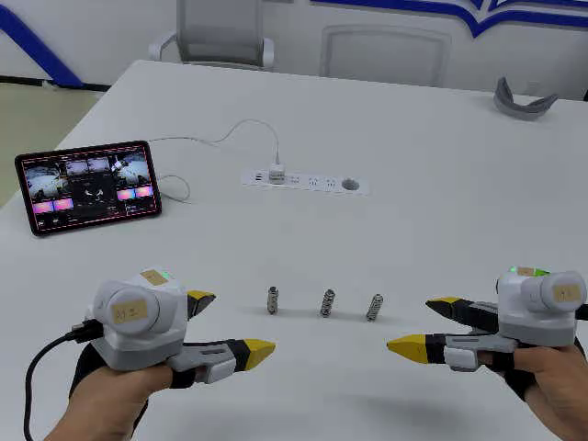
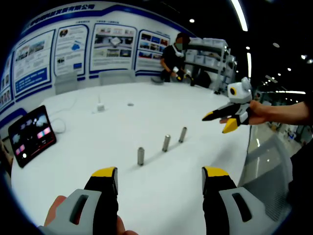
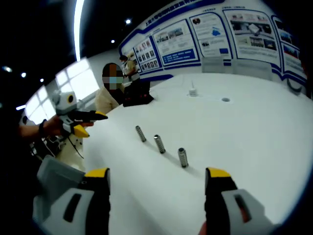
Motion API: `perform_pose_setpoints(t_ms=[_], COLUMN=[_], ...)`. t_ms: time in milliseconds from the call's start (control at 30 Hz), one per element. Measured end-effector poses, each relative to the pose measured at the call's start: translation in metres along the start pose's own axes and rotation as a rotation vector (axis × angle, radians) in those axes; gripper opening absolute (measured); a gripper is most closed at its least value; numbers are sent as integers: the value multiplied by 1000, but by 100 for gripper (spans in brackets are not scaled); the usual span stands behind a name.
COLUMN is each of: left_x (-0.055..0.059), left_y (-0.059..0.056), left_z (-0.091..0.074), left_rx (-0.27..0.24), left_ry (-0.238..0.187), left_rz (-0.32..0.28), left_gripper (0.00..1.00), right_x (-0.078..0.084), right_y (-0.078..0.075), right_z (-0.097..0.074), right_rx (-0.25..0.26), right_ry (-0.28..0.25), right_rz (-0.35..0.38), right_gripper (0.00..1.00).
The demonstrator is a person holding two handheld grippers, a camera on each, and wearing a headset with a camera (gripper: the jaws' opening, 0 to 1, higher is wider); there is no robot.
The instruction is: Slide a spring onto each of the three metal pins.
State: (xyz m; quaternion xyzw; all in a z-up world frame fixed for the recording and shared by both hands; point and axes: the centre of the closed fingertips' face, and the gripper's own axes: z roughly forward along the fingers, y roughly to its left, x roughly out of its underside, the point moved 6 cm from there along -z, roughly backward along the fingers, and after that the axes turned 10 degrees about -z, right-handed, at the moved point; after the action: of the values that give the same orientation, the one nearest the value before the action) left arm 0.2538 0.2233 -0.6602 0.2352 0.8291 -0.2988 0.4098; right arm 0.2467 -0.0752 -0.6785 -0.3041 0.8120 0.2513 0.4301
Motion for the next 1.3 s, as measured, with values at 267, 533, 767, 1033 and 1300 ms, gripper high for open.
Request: perform_pose_setpoints(t_ms=[267,533,767,1033,1300], left_x=[-3,-3,-4,-2,4], left_y=[1,0,5,3,7], left_z=[-1,-1,-2,-3,-3], left_rx=[-1,10,10,35,23], left_ry=[-12,-12,-15,-10,6], left_rz=[-9,0,-8,-7,-18], left_gripper=[73,75,74,71,74], right_x=[8,17,19,24,26], right_y=[2,7,10,11,12], right_z=[-16,-25,-28,-29,-25], right_rx=[67,102,114,115,109], right_ry=[-44,-57,-63,-54,-41], right_rz=[34,76,91,101,97], right_gripper=[85,86,88,90,91])
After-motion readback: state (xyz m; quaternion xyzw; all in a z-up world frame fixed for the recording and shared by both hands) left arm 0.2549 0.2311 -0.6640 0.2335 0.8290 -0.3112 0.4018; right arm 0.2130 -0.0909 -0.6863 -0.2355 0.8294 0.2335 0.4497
